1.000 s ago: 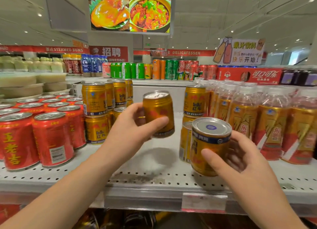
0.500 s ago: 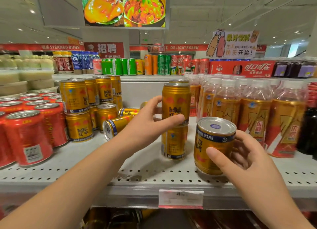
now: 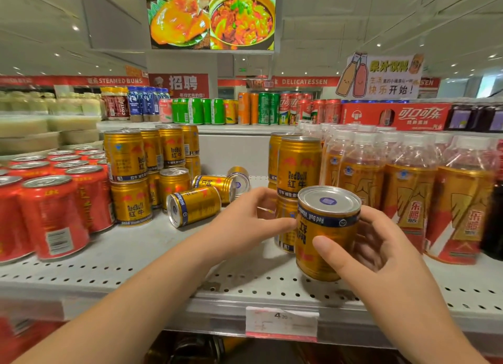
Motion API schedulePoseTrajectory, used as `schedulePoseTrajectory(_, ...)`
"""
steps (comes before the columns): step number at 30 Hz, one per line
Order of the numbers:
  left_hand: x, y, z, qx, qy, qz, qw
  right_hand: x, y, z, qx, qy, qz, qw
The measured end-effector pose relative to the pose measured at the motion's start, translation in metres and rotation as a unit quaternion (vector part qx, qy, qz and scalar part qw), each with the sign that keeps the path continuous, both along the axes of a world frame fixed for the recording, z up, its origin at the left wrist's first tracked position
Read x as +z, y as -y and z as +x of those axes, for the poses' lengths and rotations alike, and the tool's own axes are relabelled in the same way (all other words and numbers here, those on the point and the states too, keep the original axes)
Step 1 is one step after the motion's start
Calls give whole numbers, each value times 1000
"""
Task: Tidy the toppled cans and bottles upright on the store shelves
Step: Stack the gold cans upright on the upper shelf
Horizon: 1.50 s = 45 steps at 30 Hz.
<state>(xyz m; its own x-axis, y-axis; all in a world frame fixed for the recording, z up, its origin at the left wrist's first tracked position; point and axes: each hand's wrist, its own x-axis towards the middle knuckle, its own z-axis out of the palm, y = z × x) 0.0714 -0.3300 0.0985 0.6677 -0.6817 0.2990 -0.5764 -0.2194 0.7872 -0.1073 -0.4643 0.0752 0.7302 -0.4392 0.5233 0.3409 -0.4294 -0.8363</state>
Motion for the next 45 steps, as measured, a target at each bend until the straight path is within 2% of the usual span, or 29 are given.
schedulePoseTrajectory(3,-5,-37,12,52,102,-3,993,-1,-12,14,16,-10,-22,1000)
schedulePoseTrajectory(6,-4,-88,34,153,262,-10,953,-2,-33,35,24,-23,-51,998)
schedulePoseTrajectory(8,-2,-111,54,196,323,30,925,1,-51,51,33,-41,-74,996)
schedulePoseTrajectory(10,-3,-122,74,199,348,82,912,6,-67,67,30,-57,-105,992)
schedulePoseTrajectory(14,-12,-126,96,179,329,107,921,13,-91,93,-4,-92,-147,985)
schedulePoseTrajectory(20,-33,-123,103,138,309,126,933,7,-110,107,-99,-116,-131,980)
schedulePoseTrajectory(24,-36,-127,106,127,294,104,942,0,-116,105,-132,-107,-145,975)
schedulePoseTrajectory(27,-34,-129,105,121,274,85,950,-4,-117,104,-150,-143,-190,960)
schedulePoseTrajectory(32,-34,-132,102,113,246,73,960,2,-116,102,-178,-179,-162,954)
schedulePoseTrajectory(34,-34,-133,102,110,239,70,962,7,-114,102,-192,-170,-181,949)
schedulePoseTrajectory(39,-32,-134,101,115,219,68,967,34,-105,108,-178,-113,-306,928)
schedulePoseTrajectory(45,-30,-130,97,137,185,56,972,36,-96,123,-115,-114,-327,931)
